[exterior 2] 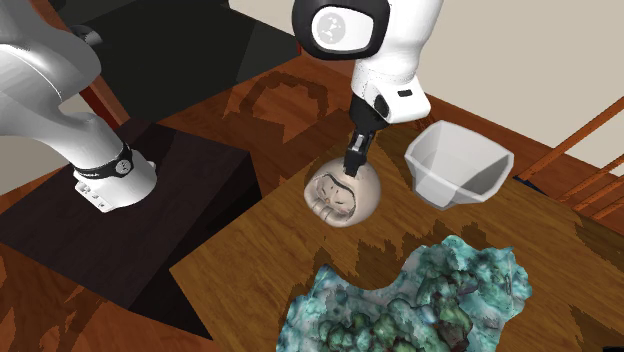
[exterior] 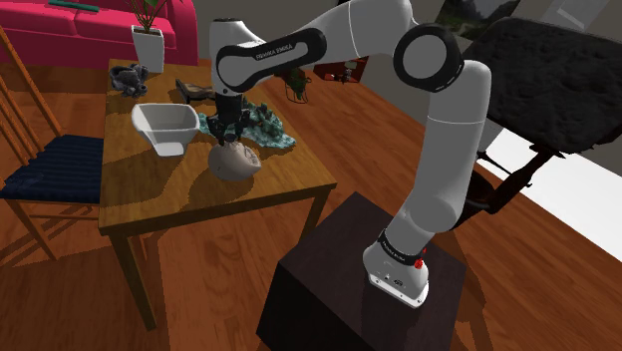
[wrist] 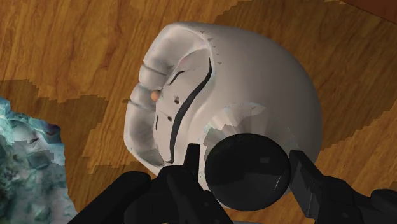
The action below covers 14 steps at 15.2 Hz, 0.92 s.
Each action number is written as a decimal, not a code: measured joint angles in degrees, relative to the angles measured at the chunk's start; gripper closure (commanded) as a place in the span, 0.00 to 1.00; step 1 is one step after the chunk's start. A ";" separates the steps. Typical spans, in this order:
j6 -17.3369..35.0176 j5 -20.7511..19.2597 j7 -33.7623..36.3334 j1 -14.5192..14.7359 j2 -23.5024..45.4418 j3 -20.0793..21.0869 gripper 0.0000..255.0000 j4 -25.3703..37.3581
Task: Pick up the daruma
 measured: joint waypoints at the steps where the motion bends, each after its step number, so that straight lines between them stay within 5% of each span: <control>1: 0.07 -0.01 0.01 0.00 -0.01 -0.01 1.00 -0.02; 14: -3.15 0.45 -0.56 -0.23 -1.42 0.10 1.00 1.64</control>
